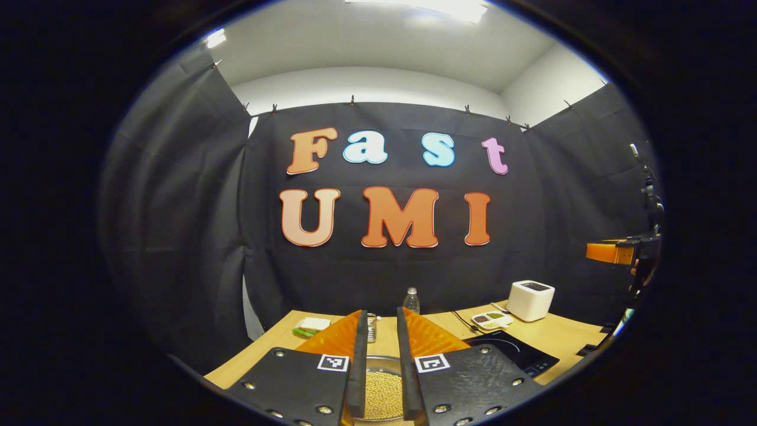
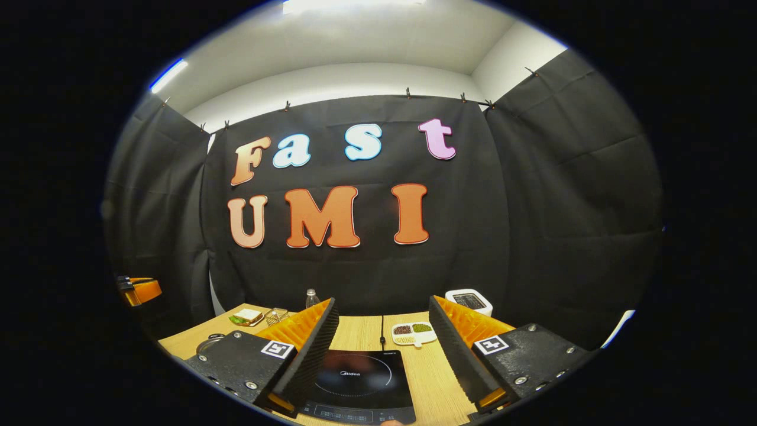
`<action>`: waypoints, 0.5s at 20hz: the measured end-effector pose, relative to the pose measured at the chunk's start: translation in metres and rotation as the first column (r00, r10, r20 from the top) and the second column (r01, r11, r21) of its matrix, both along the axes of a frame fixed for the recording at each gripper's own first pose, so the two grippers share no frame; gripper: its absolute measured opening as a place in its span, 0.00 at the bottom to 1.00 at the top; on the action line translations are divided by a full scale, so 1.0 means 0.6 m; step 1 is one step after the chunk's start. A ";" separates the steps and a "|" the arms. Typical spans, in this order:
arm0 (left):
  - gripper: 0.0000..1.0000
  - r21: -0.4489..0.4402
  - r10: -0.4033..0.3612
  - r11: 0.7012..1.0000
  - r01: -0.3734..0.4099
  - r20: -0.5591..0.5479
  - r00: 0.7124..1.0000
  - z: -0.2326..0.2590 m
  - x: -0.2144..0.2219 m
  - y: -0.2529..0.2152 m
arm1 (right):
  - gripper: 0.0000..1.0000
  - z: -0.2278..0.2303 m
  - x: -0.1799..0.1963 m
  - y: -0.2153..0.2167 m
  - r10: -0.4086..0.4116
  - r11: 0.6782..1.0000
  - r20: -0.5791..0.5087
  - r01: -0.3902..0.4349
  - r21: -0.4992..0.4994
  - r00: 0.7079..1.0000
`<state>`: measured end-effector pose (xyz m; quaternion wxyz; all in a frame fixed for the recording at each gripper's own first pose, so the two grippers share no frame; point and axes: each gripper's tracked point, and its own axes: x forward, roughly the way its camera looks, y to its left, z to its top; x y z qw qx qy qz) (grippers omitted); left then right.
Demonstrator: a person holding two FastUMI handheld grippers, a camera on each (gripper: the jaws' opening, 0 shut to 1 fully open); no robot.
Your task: First push the handle of the pot to place it horizontally, then grasp the pot with both hands and set it on the induction cooktop.
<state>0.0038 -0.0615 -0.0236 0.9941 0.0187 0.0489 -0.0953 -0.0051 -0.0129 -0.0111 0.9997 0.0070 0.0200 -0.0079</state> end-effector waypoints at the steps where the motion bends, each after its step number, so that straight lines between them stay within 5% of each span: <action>1: 0.25 -0.003 0.004 1.000 -0.004 -0.009 1.000 -0.009 0.004 0.001 | 0.95 -0.002 0.001 0.002 0.002 1.000 -0.001 -0.002 -0.001 1.000; 2: 0.08 0.000 -0.004 1.000 0.004 -0.025 1.000 -0.021 0.004 -0.004 | 0.95 -0.003 0.003 0.004 0.004 1.000 -0.003 -0.004 -0.002 1.000; 10: 0.02 0.010 -0.109 0.994 0.112 -0.188 0.976 -0.139 -0.010 -0.062 | 0.95 -0.019 0.007 0.004 0.006 1.000 -0.021 -0.006 0.008 1.000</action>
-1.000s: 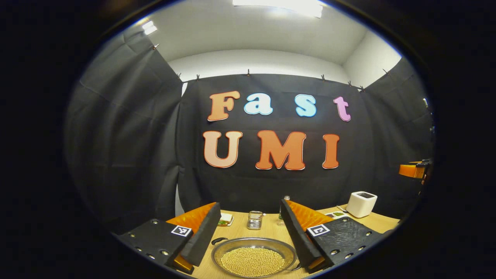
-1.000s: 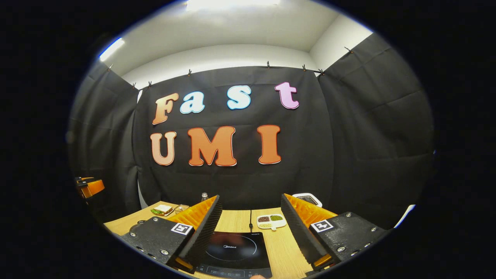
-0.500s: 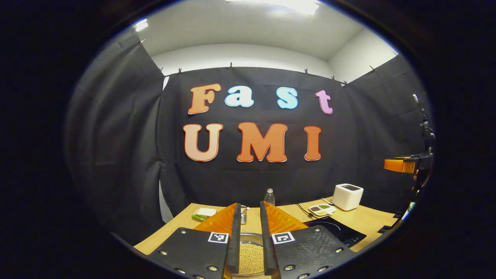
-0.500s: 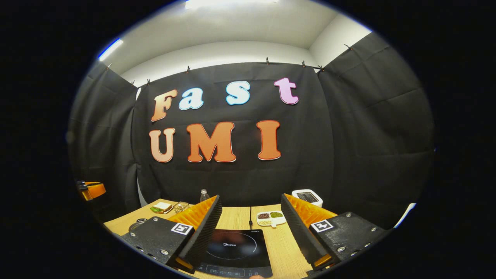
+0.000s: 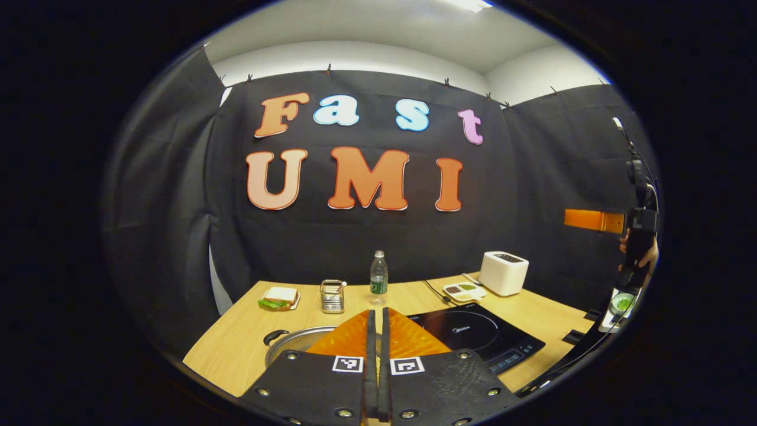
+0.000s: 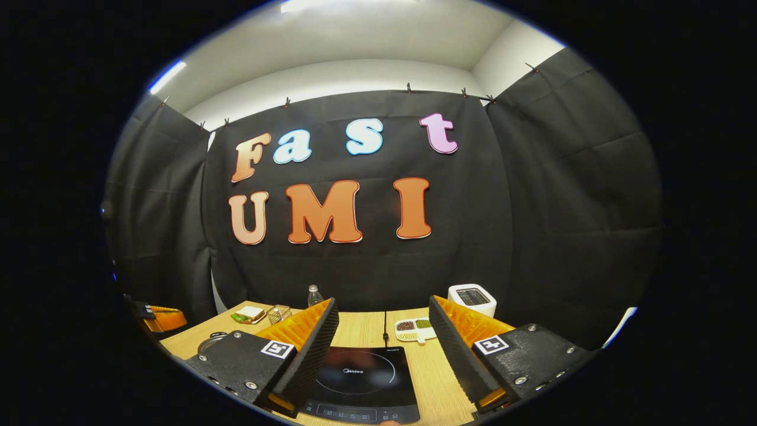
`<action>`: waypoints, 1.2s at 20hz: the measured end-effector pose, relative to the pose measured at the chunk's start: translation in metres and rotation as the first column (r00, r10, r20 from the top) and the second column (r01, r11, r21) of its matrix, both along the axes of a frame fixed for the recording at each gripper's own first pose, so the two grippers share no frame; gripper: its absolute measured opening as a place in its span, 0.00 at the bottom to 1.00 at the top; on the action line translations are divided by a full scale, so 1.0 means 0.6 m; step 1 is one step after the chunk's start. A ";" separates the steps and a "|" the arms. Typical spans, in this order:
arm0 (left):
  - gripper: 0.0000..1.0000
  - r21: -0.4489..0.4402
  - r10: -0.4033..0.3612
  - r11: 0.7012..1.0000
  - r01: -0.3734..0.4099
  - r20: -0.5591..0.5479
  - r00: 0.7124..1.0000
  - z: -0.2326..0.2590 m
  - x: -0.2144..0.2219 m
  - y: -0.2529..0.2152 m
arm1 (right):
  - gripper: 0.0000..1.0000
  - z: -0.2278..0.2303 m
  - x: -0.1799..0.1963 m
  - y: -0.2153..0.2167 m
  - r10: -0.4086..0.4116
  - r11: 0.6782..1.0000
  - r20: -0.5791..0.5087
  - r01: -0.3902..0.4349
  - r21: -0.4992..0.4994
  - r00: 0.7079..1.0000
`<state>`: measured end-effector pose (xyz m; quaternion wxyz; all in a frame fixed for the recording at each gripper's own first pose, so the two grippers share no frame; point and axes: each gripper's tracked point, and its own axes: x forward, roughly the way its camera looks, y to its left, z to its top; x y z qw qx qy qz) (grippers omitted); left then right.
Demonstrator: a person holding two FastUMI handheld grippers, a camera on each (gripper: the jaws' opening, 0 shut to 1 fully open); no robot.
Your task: First push the handle of the pot to place it horizontally, then grasp the pot with both hands and set it on the induction cooktop.
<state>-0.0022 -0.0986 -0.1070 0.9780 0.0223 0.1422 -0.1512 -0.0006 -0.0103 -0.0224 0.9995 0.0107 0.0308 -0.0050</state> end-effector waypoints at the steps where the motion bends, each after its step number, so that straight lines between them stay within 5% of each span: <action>1: 0.02 0.002 -0.008 1.000 0.008 -0.018 1.000 -0.014 0.000 -0.005 | 0.95 -0.001 -0.001 -0.001 -0.001 1.000 0.000 0.001 0.000 1.000; 10: 0.02 0.048 -0.011 0.999 0.023 -0.237 0.971 -0.186 -0.060 0.008 | 0.95 -0.013 -0.003 -0.006 0.001 1.000 -0.014 0.000 0.012 1.000; 24: 0.02 0.053 -0.065 0.994 0.097 -0.431 0.900 -0.319 -0.125 -0.026 | 0.95 -0.045 0.002 -0.025 -0.014 1.000 -0.045 0.015 0.027 0.999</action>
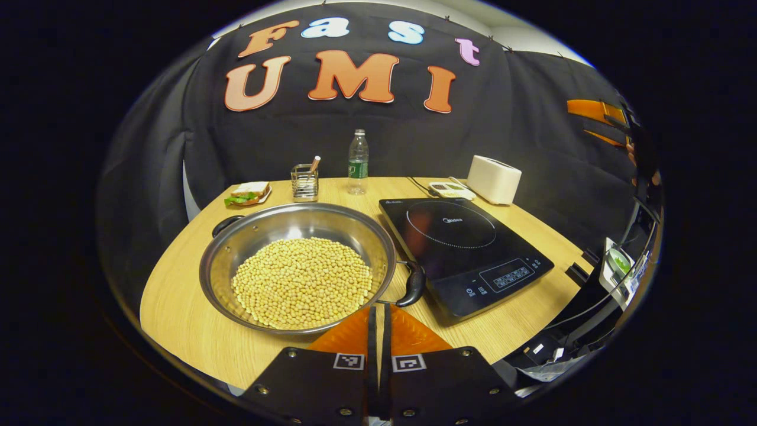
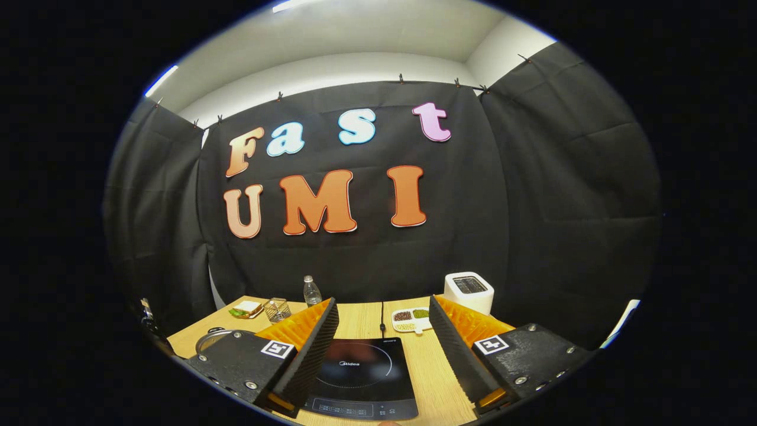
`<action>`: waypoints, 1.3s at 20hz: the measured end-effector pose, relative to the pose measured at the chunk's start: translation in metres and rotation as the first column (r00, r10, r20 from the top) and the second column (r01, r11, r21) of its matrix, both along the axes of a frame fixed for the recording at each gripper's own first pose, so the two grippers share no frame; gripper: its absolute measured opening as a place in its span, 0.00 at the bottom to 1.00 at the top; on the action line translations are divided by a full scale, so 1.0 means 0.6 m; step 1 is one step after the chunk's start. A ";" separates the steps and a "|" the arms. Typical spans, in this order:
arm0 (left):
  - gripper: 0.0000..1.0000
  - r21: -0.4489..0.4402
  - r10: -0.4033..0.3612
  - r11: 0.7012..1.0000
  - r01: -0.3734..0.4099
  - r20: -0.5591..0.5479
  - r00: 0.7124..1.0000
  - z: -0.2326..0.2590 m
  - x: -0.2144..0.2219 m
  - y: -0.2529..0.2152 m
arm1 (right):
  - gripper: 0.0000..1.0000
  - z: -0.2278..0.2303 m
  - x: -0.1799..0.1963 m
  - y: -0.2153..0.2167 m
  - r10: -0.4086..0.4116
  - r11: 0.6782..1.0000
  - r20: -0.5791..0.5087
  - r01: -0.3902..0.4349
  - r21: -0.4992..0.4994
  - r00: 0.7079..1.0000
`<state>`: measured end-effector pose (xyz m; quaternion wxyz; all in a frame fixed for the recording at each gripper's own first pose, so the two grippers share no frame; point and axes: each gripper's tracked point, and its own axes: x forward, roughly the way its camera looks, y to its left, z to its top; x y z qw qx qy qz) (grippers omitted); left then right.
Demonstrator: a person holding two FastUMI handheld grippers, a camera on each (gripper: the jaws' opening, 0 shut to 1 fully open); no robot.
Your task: First push the handle of the pot to place it horizontally, then grasp the pot with both hands and set it on the induction cooktop.
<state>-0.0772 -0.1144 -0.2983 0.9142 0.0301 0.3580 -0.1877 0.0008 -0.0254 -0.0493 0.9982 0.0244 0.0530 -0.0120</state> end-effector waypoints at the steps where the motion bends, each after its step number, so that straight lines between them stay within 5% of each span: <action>1: 0.02 0.009 -0.010 1.000 0.010 -0.010 1.000 -0.007 -0.002 -0.003 | 1.00 -0.004 0.001 -0.003 -0.003 1.000 -0.004 0.003 0.002 1.000; 8: 0.02 0.057 -0.034 0.998 0.038 -0.062 0.998 -0.055 0.010 -0.014 | 0.95 -0.025 0.004 -0.022 -0.010 1.000 -0.026 0.010 0.016 1.000; 26: 0.02 0.000 0.004 1.000 -0.004 -0.095 0.995 -0.083 0.091 -0.070 | 0.95 -0.055 0.012 -0.081 -0.054 0.998 -0.046 0.055 0.019 0.997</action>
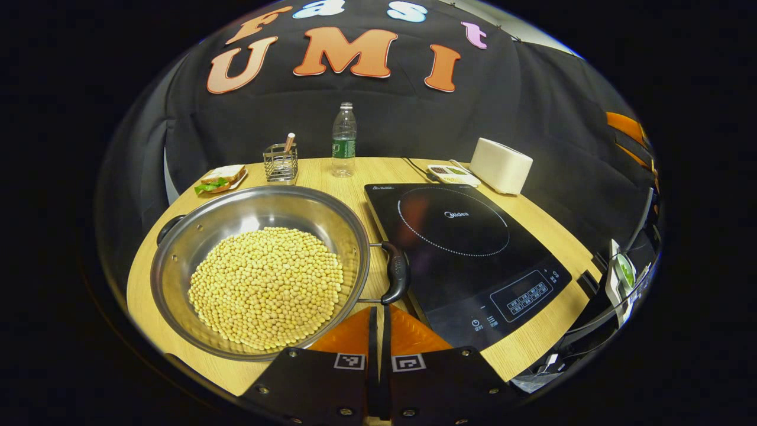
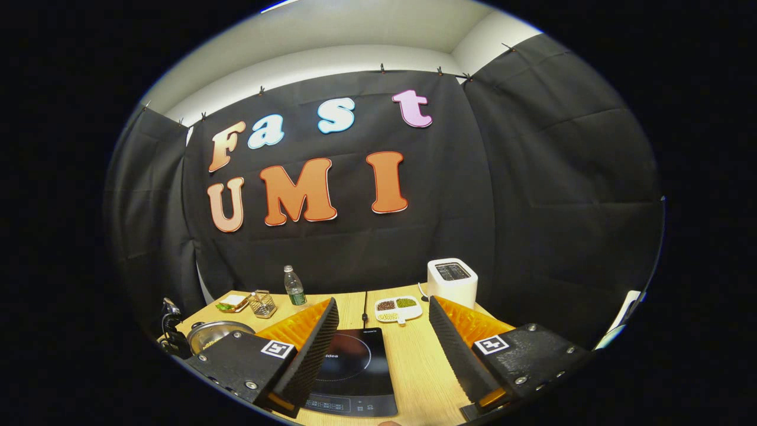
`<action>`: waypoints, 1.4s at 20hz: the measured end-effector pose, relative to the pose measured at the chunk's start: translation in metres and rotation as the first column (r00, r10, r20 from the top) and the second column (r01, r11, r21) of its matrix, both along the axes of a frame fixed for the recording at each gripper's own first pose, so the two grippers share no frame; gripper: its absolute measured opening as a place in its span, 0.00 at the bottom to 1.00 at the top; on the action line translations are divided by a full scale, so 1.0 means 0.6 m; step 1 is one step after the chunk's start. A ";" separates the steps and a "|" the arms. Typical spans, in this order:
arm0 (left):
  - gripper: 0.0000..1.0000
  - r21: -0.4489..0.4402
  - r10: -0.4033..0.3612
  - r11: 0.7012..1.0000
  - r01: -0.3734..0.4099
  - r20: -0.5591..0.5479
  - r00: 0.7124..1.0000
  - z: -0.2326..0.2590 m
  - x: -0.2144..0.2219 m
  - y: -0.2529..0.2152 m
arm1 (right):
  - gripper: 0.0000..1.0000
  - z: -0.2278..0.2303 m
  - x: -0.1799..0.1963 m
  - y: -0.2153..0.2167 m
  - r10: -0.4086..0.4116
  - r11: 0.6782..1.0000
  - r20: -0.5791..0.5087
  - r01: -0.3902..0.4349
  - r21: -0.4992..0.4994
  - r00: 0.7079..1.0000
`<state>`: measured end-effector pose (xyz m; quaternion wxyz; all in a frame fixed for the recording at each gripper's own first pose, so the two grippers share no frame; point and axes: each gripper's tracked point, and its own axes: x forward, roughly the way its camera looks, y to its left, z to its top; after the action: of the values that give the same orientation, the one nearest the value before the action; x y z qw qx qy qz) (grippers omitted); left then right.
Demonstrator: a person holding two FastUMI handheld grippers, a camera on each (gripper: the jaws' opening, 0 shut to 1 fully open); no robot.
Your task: First push the handle of the pot to place it horizontally, then grasp the pot with both hands and set it on the induction cooktop.
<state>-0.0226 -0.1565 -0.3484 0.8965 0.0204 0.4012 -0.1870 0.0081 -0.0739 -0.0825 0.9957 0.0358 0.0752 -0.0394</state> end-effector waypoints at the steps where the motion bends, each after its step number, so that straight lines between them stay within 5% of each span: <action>1: 0.02 -0.002 0.005 1.000 -0.005 -0.001 1.000 -0.001 0.004 -0.003 | 0.95 -0.002 0.002 -0.003 -0.005 1.000 -0.002 0.005 -0.002 1.000; 28: 0.02 -0.015 0.082 0.997 -0.082 -0.005 0.997 -0.016 0.075 -0.034 | 0.95 -0.061 0.030 -0.044 -0.031 1.000 -0.066 0.031 0.005 0.997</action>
<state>0.0225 -0.1768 -0.3582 0.9026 -0.0033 0.4023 -0.1533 0.0258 -0.1004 -0.1193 0.9919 0.0384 0.1074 -0.0556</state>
